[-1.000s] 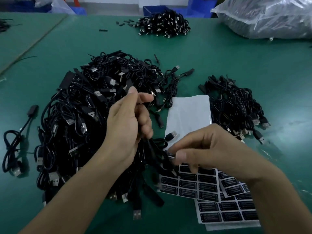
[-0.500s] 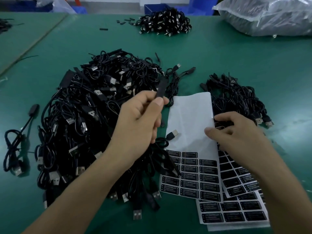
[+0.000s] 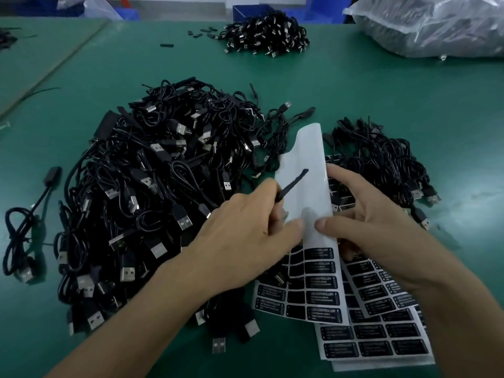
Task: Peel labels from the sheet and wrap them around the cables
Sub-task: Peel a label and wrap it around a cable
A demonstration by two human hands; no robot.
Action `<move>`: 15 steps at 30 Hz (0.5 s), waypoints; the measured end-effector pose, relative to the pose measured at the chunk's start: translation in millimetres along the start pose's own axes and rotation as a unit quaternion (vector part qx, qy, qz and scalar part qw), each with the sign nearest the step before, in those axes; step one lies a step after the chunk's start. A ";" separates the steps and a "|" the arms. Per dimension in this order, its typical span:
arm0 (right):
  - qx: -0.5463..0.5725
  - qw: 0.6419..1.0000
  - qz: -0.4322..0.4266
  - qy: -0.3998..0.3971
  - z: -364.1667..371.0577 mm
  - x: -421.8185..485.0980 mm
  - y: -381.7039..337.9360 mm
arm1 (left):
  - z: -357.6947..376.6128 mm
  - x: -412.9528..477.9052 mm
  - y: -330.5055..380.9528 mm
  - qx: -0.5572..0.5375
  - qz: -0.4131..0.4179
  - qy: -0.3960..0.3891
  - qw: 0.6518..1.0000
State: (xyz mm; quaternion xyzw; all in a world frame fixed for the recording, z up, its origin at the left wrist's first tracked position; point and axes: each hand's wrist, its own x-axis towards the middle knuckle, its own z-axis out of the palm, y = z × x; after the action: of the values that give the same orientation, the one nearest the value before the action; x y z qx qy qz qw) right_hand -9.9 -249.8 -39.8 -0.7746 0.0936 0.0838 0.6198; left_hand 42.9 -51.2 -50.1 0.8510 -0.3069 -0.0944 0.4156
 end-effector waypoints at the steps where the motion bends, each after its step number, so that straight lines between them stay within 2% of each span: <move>1: -0.004 1.000 0.000 -0.005 1.2 0.2 -0.3 | 0.0 -0.3 1.8 0.011 -0.002 -0.014 1.000; 7: -0.013 1.000 -0.002 -0.023 7.4 1.9 0.7 | -1.8 0.5 1.9 -0.030 -0.021 -0.064 0.997; 15: -0.033 0.999 -0.022 -0.036 11.2 4.0 4.2 | 2.0 2.4 -0.5 -0.019 -0.026 -0.035 0.999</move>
State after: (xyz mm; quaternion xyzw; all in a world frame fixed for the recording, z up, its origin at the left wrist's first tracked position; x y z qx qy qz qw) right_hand -7.2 -239.9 -47.1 -0.7933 0.0515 0.1008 0.5982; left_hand 44.2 -53.7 -51.6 0.8466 -0.2972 -0.1410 0.4184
